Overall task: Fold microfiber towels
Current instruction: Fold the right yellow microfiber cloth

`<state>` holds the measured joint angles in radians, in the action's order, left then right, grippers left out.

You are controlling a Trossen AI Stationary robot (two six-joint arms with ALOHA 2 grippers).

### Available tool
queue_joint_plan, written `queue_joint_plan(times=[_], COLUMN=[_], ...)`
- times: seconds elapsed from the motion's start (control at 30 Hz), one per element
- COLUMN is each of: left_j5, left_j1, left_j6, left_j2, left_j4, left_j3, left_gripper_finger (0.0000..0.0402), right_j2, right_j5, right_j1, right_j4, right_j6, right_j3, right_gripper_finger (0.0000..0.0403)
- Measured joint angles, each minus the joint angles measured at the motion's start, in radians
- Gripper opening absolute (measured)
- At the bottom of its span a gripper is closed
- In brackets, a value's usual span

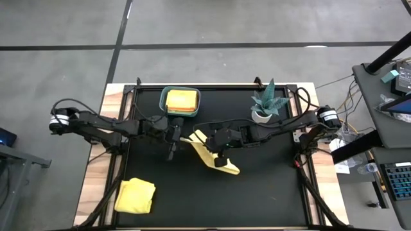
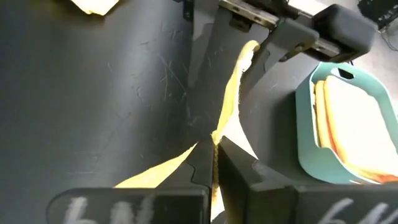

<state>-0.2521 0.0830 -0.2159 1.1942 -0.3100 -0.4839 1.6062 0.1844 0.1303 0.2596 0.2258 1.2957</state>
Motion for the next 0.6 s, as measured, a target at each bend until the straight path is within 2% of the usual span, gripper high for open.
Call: queue_joint_plan(times=[0.1,0.23,0.27,0.43,0.6], left_j5=[0.008,0.010,0.011,-0.006,-0.045], left_j1=[0.000,0.000,0.000,-0.010,-0.031], left_j6=[-0.023,-0.026,-0.021,0.025,0.055], left_j2=[-0.005,-0.032,-0.041,-0.095,-0.134], left_j4=[-0.004,0.002,0.011,0.118,0.346], left_j3=[-0.004,-0.005,-0.004,-0.004,-0.002], left_gripper_finger=[0.0118,0.0023,0.0013,0.0001,0.0000], right_j2=[0.000,0.000,0.000,0.000,0.000], right_j5=[0.000,0.000,0.000,-0.001,-0.047], right_j1=[0.000,0.000,0.000,0.000,0.001], right_j4=[-0.001,-0.003,-0.004,-0.007,-0.010], right_j6=[-0.006,-0.018,-0.025,-0.088,-0.167], right_j3=[0.000,0.000,0.000,-0.002,-0.028], right_gripper_finger=[0.0008,0.0008,0.0009,0.0019,0.0065])
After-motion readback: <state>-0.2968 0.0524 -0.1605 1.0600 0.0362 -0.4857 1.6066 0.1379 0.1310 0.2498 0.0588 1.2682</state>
